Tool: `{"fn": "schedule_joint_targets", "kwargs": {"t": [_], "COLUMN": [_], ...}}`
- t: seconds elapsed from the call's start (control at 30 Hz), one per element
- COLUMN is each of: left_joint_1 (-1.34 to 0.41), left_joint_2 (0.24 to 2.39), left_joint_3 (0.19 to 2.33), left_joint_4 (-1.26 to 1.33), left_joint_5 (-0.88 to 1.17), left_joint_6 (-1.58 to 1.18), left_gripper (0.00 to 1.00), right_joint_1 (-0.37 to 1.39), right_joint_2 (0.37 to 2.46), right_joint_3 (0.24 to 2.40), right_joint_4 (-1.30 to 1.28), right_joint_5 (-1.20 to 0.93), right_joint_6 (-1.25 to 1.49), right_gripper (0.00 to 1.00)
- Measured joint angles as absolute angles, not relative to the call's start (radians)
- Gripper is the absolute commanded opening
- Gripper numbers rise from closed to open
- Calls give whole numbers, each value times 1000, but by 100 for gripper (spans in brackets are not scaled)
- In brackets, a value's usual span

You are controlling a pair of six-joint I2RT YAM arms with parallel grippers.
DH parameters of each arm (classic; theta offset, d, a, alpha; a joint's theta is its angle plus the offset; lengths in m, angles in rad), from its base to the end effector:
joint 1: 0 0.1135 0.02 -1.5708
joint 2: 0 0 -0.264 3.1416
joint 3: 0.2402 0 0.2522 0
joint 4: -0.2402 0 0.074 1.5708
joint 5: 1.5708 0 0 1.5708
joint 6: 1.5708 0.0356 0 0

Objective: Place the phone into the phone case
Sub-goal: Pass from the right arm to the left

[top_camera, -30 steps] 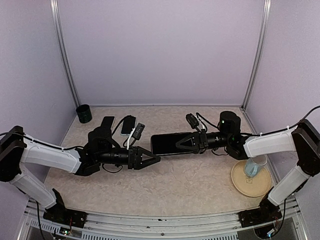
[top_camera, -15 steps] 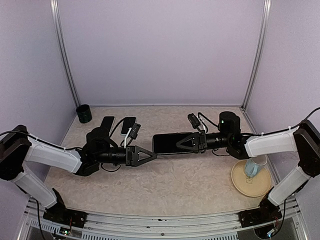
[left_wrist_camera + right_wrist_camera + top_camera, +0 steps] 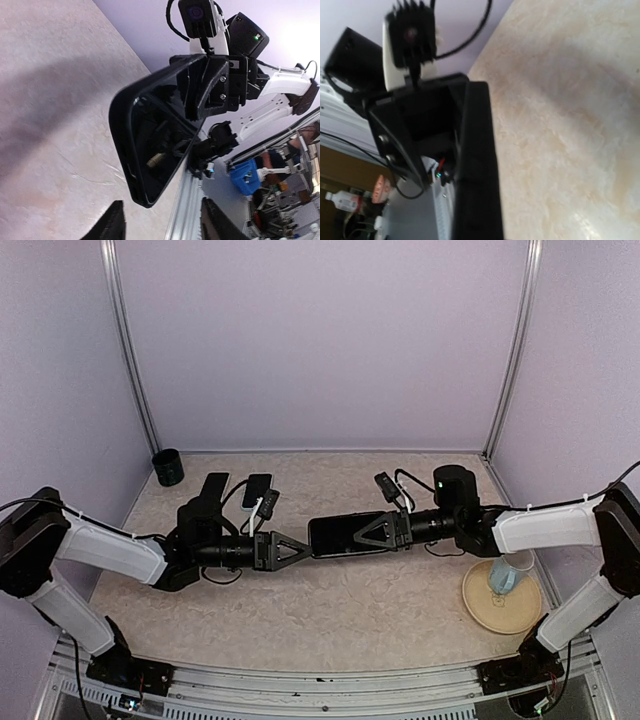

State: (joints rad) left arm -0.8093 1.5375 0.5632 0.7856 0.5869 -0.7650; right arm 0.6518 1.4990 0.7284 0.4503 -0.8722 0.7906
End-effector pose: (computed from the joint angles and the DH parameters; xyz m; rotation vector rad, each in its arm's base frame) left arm 0.1929 -0.2309 0.1890 0.5400 1.9736 -1.5864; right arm 0.2304 0.2101 0.2187 -0.5553 2.1292 1.7240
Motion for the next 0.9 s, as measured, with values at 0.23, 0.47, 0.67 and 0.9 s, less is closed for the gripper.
{"fn": "schedule_joint_targets", "kwargs": {"t": [0.23, 0.47, 0.67, 0.9], "left_joint_1": [-804, -865, -926, -1054], "left_joint_2": [1399, 1292, 1277, 1280], "left_joint_3": [570, 630, 652, 652], "left_joint_4": [609, 457, 362, 342], "left_joint_5": [469, 348, 229, 82], "left_joint_6": [-632, -480, -367, -170], "left_gripper": [96, 99, 99, 99], "right_joint_1": [655, 656, 656, 661], "right_joint_2": [1482, 1470, 1461, 1460], "right_joint_3": [744, 757, 757, 772], "right_joint_4": [336, 274, 236, 163], "right_joint_5": [-852, -852, -864, -884], "right_joint_6": [723, 684, 665, 627], "right_gripper": [0, 0, 0, 0]}}
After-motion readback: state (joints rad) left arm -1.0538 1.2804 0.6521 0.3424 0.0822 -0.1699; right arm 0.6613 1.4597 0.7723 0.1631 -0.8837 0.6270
